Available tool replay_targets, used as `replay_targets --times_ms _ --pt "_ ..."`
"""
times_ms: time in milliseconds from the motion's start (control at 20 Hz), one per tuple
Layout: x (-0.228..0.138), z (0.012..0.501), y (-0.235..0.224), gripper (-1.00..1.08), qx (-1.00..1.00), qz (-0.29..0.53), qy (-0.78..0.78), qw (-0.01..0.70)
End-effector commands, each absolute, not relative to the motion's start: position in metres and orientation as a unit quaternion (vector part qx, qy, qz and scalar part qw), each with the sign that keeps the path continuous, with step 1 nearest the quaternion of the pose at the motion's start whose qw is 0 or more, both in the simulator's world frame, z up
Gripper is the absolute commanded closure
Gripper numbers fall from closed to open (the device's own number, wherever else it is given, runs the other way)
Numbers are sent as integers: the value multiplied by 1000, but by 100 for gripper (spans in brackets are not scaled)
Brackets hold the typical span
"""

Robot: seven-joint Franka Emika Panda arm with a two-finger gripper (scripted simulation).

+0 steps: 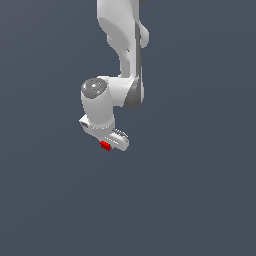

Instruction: Stack the red cube on top of the green cube.

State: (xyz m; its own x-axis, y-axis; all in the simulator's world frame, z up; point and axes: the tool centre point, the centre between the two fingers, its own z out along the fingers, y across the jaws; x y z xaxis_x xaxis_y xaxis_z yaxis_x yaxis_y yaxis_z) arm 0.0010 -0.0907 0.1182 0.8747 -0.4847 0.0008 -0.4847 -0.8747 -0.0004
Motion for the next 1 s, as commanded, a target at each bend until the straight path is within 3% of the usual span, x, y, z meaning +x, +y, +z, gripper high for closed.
replay_targets --times_ms 0,950 --pt "0 118 -90 108 -968 0 250 0" --pt "-67 75 -39 108 -968 0 250 0"
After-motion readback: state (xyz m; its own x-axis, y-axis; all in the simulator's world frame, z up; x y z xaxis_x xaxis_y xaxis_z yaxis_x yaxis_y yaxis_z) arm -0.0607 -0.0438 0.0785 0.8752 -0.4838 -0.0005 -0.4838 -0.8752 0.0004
